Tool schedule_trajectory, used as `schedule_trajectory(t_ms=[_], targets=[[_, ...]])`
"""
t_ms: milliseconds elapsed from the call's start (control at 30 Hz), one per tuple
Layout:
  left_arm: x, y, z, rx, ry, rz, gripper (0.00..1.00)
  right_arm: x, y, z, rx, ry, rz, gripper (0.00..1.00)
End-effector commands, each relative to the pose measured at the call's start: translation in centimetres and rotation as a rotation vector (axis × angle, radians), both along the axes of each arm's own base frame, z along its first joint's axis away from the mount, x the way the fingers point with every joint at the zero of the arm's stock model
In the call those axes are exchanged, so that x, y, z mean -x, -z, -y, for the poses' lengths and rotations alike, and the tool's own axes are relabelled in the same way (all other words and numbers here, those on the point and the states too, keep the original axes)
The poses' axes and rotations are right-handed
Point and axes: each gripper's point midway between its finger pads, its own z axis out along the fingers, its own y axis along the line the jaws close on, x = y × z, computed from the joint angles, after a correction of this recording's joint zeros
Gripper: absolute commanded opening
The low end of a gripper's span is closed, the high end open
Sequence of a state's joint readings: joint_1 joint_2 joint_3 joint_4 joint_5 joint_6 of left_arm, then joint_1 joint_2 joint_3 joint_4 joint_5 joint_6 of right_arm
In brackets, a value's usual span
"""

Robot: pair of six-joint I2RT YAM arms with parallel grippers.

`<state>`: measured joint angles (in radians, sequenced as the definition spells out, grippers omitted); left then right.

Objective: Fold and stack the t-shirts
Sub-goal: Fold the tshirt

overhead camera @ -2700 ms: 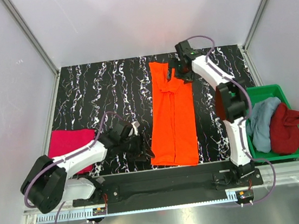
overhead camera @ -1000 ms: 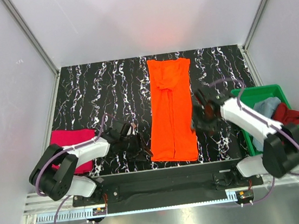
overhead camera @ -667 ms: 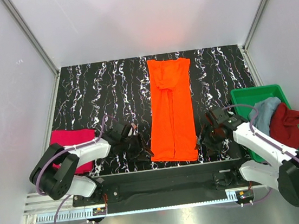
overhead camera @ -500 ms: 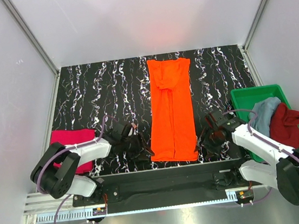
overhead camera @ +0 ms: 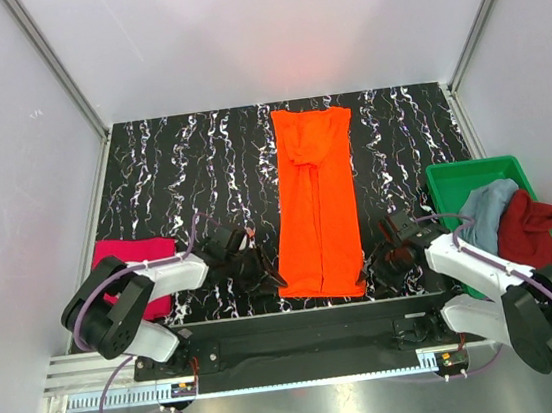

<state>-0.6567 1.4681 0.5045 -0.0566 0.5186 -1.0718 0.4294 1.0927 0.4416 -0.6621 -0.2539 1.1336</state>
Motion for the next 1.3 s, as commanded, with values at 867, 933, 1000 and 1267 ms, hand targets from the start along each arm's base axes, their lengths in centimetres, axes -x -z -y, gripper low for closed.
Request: schedule_trajectory(t_ms=[867, 933, 1000, 1267], targets=[[1.4, 0.7, 0.0, -0.064, 0.065, 0.025, 0.0, -1.1, -1.7, -1.3, -0.099, 0.042, 0.079, 0.0], [0.8, -0.6, 0.6, -0.039, 0.062, 0.054, 0.0, -2.2, -3.1, -1.3, -0.078, 0.004, 0.13, 0.0], [-0.5, -2.5, 1.4, -0.028, 0.053, 0.095, 0.0, -4.0, -4.7, -1.2, -0.041, -0.03, 0.202, 0.0], [-9.5, -7.1, 2.6, -0.028, 0.027, 0.201, 0.0, -12.1, -9.1, -0.4, 0.04, -0.123, 0.322, 0.0]])
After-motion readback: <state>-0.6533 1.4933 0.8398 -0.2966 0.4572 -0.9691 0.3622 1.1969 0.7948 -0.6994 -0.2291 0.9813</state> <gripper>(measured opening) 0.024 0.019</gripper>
